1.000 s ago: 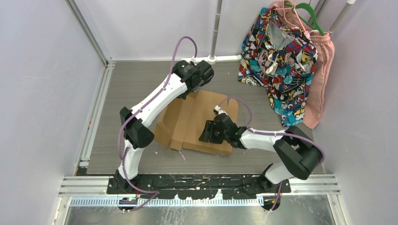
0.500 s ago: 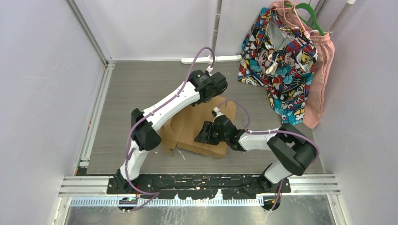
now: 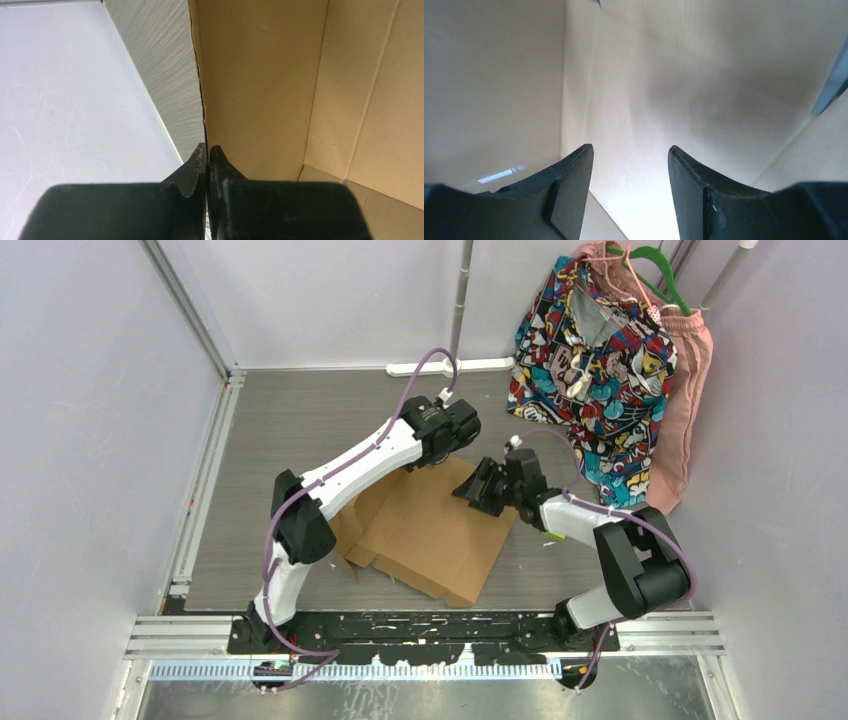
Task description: Fold the paper box
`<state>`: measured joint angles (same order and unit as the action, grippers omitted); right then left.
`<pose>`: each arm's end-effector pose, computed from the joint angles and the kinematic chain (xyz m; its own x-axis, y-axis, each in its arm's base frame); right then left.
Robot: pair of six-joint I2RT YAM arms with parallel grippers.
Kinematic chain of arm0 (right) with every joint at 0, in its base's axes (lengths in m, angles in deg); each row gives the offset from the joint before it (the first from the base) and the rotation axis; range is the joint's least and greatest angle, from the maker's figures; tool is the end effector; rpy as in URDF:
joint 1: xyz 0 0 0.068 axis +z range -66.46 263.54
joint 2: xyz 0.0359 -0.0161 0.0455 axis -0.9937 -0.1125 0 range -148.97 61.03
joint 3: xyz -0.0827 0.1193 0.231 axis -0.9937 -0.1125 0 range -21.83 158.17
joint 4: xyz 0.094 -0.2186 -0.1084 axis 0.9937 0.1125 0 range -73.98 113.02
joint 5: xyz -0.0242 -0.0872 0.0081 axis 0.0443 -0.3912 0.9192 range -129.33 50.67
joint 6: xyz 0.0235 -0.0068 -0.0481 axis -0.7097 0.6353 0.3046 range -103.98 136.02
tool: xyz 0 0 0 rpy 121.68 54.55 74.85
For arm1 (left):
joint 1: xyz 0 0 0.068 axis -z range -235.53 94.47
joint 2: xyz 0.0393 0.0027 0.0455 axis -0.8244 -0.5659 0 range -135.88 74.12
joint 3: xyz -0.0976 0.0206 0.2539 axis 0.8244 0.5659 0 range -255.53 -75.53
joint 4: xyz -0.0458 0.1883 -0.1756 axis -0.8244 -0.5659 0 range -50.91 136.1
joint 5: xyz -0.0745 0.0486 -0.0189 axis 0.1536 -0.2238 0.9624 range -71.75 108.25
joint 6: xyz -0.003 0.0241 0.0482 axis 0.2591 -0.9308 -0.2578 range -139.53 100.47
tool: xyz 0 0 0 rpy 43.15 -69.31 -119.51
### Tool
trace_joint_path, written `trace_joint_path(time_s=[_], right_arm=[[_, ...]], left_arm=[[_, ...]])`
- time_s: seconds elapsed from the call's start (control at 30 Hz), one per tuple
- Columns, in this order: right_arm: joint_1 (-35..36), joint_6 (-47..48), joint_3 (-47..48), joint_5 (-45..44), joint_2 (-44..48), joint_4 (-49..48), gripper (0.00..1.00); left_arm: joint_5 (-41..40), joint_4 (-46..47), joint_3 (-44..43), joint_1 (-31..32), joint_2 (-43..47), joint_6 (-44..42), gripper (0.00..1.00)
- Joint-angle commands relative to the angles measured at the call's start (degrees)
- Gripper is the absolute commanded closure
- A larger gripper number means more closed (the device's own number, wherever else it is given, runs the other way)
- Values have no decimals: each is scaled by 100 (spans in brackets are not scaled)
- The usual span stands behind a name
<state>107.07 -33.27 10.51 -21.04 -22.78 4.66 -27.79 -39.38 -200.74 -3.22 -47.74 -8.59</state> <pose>0.2463 0.1195 0.1522 -0.8394 0.4196 -0.3455 0.0573 0.7003 0.7115 0.2734 -0.3119 0.3141 -0.6874 0.6743 -0.2698 0.3652 0.6420 0.6742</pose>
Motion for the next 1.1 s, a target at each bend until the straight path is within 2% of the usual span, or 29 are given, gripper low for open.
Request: trace_joint_path(time_s=[0.0, 0.07, 0.2, 0.3, 0.43, 0.63, 0.8, 1.07], right_arm=[[-450, 215, 980, 339, 138, 497, 38], [-593, 126, 1122, 392, -15, 501, 39], [-781, -291, 1079, 697, -446, -152, 42], [-889, -658, 1030, 914, -809, -768, 44], [-916, -1444, 985, 1307, -1451, -1780, 52], [-983, -2317, 1017, 1470, -2435, -3086, 58], [-991, -2229, 1143, 1299, -2662, -3016, 60], [-1060, -1144, 1460, 632, -2475, -1650, 61]], left_arm=[[491, 413, 274, -28, 475, -147, 100], [485, 398, 316, -26, 472, -145, 100], [456, 416, 400, -17, 484, -127, 100], [464, 542, 559, -26, 583, -142, 100], [486, 655, 710, -18, 672, -167, 100], [518, 813, 880, -15, 794, -227, 100], [544, 1018, 1083, 30, 948, -313, 100], [536, 1252, 1351, 125, 1065, -399, 100]])
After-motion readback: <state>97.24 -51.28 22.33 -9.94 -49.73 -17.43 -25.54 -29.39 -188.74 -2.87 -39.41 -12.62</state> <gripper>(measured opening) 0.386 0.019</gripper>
